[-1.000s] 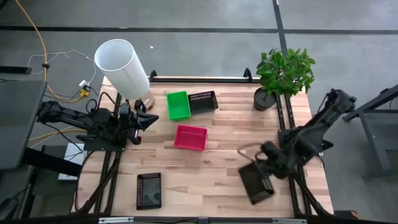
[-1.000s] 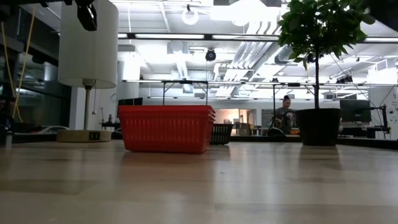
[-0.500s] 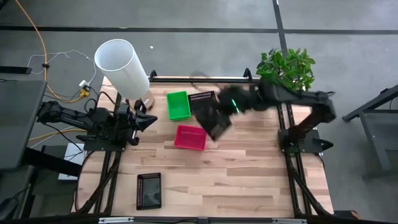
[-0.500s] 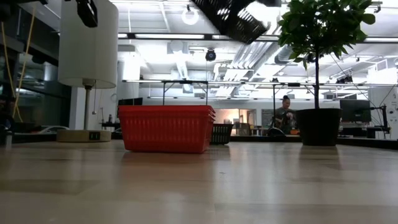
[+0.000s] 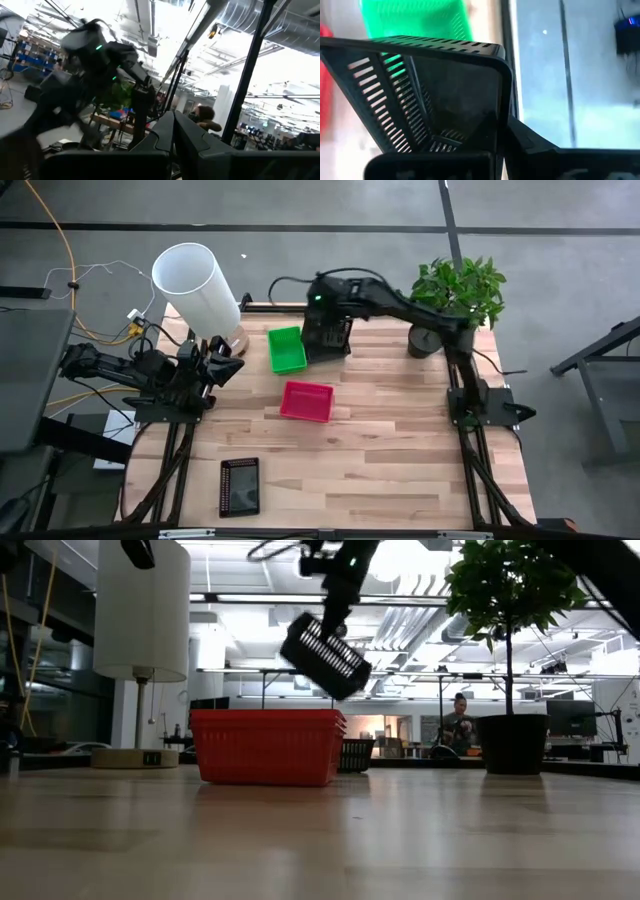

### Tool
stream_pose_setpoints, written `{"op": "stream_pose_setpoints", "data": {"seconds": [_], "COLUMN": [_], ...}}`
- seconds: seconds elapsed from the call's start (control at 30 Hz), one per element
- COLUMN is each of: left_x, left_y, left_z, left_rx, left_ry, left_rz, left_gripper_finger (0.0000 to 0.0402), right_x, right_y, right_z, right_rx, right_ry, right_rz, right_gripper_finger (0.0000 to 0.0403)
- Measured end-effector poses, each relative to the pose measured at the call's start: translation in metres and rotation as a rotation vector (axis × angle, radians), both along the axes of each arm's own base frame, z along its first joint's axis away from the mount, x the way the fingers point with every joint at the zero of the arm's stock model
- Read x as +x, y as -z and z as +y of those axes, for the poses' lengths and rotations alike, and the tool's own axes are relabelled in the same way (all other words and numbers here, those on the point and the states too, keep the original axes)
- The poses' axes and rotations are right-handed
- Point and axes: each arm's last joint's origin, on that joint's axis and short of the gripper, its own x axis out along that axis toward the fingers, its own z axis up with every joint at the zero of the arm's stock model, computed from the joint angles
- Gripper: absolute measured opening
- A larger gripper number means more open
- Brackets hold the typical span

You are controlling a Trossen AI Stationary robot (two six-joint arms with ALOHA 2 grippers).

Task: Stack baskets by color
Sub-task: Stack the bottom right black bin on the top black bin

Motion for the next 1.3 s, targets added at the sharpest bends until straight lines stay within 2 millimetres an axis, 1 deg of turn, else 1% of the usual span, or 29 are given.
{"op": "stream_pose_setpoints", "data": {"seconds": [0.13,0.23,0.37,0.5,0.73,0.9,1.07,1.17,1.3], "left_x": [0.000,0.000,0.000,0.000,0.000,0.001,0.001,0.001,0.001], "left_y": [0.000,0.000,0.000,0.000,0.000,0.002,0.002,0.002,0.002], "left_z": [0.000,0.000,0.001,0.001,0.001,0.001,0.001,0.001,0.001], "left_rx": [0.000,-0.006,-0.011,-0.011,-0.012,-0.010,-0.010,-0.010,-0.010], "left_ry": [-0.001,-0.015,-0.026,-0.025,-0.028,-0.028,-0.028,-0.028,-0.028], "left_rz": [0.000,0.001,0.002,0.002,0.005,0.017,0.018,0.018,0.018], "left_gripper_finger": [0.0000,0.0000,0.0000,0.0000,0.0000,0.0000,0.0000,0.0000,0.0000], "right_x": [0.021,0.031,0.036,0.036,0.029,0.019,0.023,0.023,0.024], "right_y": [0.030,0.052,0.073,0.086,0.089,0.090,0.092,0.092,0.093], "right_z": [-0.006,-0.010,-0.014,-0.017,-0.015,-0.010,-0.009,-0.006,0.001], "right_rx": [-0.037,-0.039,-0.047,-0.042,0.001,0.108,0.096,0.126,0.130], "right_ry": [-0.118,-0.164,-0.222,-0.248,-0.272,-0.306,-0.310,-0.328,-0.414], "right_rz": [0.112,0.187,0.286,0.361,0.437,0.504,0.494,0.484,0.511], "right_gripper_finger": [0.0000,0.0000,0.0000,0.0000,0.0000,0.0000,0.0000,0.0000,0.0000]}}
